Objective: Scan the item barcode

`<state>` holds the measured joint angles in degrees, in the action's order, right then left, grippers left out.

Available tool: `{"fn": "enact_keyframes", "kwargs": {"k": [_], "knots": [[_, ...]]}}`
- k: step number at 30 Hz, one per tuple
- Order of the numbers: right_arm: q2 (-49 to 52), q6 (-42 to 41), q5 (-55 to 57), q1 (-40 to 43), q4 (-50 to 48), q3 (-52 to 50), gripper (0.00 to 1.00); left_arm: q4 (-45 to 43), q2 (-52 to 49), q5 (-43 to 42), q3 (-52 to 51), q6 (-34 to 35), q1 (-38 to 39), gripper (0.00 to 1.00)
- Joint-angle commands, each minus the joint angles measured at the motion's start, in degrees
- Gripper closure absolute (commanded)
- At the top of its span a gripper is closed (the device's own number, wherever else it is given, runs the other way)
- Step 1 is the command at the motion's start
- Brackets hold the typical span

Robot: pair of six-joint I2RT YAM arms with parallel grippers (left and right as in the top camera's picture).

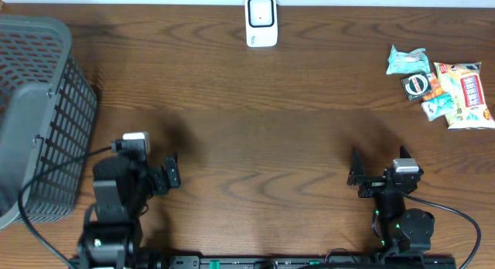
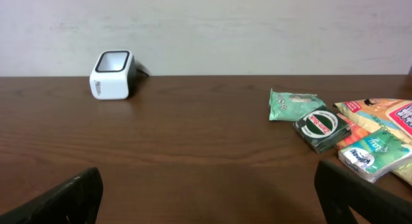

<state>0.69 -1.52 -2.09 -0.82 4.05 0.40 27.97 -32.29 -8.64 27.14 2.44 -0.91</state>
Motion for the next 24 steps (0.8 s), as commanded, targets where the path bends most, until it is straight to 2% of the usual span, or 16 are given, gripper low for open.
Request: {"fn": "enact_keyframes", "kwargs": {"k": [1, 9, 16, 24], "knots": [[-0.31, -0.79, 0.44, 0.39, 0.24, -0.09, 0.01, -2.23, 6.36, 0.11, -4.48, 0.44, 0.85, 0.02], [-0.31, -0.79, 0.44, 0.39, 0.24, -0.09, 0.01, -4.07, 21.03, 0.13, -10.25, 0.44, 0.98, 0.03], [-0.31, -0.79, 0.44, 0.39, 0.24, -0.09, 0.01, -10.03, 25.83, 0.15, -14.12, 0.42, 0.98, 0.02], [-0.31, -0.79, 0.44, 0.39, 0.24, -0.09, 0.01, -20.74, 29.75, 0.09, -20.94, 0.46, 0.98, 0.02]]}}
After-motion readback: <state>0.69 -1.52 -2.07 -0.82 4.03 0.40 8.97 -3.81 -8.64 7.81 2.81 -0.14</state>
